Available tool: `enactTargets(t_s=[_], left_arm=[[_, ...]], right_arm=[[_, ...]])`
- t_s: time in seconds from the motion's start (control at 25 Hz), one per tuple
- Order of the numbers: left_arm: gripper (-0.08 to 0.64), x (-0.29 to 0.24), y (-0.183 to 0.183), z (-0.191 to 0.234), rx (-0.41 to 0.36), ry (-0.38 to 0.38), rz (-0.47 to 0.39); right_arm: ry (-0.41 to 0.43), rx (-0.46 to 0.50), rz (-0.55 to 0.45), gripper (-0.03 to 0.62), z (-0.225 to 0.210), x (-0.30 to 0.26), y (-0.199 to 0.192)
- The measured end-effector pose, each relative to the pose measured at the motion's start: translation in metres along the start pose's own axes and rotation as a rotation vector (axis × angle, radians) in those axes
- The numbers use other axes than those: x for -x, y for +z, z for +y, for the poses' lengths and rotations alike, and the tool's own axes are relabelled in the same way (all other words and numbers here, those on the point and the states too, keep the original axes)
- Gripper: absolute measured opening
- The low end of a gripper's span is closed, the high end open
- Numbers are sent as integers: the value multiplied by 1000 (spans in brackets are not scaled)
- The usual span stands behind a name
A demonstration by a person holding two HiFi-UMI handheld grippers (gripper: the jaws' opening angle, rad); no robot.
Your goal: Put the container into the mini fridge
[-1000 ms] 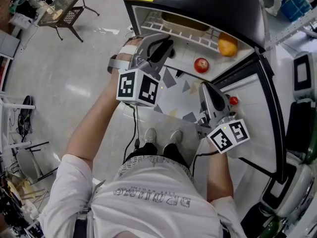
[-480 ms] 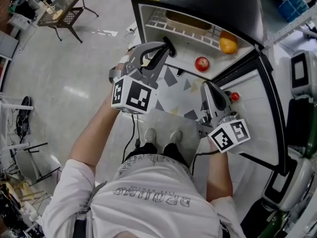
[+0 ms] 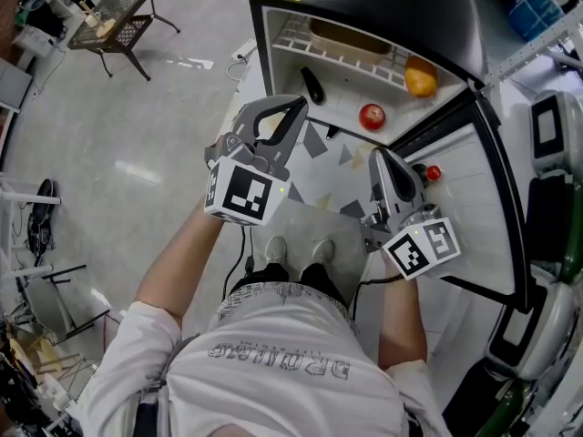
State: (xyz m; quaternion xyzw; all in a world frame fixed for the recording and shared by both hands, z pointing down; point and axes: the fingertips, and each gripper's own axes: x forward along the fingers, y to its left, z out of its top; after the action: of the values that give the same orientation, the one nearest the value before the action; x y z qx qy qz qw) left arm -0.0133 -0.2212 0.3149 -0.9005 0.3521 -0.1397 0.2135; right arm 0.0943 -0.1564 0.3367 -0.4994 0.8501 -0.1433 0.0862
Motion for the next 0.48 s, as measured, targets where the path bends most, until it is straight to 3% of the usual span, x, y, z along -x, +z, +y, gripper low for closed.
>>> enactTargets(t_s=[0.48], left_arm=[[9, 14, -17, -19, 222, -54, -23]], right_arm=[[-9, 12, -10, 0, 8, 4, 4]])
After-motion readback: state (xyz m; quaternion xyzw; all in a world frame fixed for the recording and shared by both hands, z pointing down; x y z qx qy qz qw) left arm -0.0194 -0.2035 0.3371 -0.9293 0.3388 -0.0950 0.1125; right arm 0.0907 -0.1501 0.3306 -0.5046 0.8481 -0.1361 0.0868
